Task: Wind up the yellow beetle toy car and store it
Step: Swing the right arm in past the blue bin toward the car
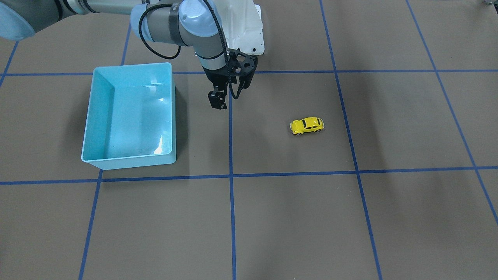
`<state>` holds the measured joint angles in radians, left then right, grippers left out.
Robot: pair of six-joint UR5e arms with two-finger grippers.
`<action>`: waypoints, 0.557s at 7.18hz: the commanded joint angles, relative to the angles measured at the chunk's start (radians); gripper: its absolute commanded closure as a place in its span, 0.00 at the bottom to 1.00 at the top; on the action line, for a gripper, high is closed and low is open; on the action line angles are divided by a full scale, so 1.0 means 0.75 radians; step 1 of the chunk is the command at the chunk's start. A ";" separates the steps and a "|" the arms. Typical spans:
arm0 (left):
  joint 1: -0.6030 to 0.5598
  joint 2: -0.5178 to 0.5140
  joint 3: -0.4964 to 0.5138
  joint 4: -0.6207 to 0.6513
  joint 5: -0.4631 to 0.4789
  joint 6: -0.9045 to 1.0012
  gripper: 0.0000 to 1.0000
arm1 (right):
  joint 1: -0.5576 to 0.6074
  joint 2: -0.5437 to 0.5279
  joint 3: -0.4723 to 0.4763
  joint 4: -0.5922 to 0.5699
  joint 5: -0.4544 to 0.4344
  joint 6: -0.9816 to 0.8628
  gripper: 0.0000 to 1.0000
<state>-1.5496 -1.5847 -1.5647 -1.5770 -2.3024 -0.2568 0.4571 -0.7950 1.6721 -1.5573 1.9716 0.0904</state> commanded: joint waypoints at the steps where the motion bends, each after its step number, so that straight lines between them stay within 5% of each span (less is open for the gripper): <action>1: -0.002 0.000 0.018 0.000 0.008 -0.001 0.00 | -0.153 0.155 -0.079 0.017 -0.200 0.045 0.00; 3: -0.006 -0.004 0.037 -0.002 0.022 0.001 0.00 | -0.160 0.327 -0.328 0.094 -0.250 0.045 0.00; 4: -0.008 -0.004 0.039 -0.002 0.047 0.003 0.00 | -0.160 0.326 -0.558 0.459 -0.307 0.003 0.00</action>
<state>-1.5533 -1.5869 -1.5395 -1.5783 -2.2844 -0.2560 0.3406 -0.5787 1.4370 -1.4516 1.7872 0.1163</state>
